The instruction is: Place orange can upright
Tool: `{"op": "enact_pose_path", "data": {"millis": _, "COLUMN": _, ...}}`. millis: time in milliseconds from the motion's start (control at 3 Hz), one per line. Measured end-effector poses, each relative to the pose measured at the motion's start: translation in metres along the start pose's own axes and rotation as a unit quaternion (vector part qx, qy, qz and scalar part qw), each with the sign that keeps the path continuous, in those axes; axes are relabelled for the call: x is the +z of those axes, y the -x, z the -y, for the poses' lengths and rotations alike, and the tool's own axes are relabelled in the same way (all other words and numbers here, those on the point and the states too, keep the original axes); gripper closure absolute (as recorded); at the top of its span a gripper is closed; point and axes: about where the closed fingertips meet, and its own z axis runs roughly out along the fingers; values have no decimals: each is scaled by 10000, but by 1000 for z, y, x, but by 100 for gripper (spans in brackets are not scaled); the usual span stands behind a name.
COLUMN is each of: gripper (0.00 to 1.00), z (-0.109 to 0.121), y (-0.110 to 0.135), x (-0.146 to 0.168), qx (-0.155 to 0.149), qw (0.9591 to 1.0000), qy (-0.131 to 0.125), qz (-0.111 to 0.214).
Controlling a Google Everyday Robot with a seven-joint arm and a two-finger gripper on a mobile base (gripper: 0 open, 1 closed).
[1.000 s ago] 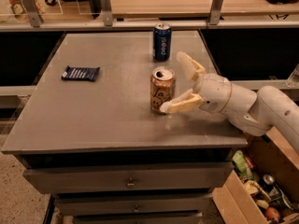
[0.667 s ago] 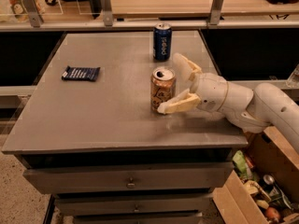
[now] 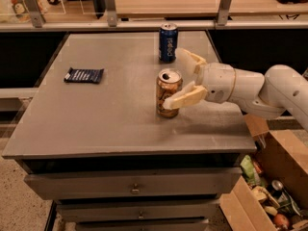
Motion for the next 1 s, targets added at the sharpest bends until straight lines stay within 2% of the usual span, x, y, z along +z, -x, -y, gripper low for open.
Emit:
{"op": "enact_pose_path", "data": {"millis": 667, "gripper": 0, "z": 16, "y": 30, "x": 2, "qx": -293, "qw": 9973, "qy": 148, "qz": -664}}
{"op": "enact_pose_path", "data": {"millis": 1000, "gripper": 0, "z": 16, "y": 30, "x": 2, "qx": -293, "qw": 9972, "qy": 149, "qz": -664}}
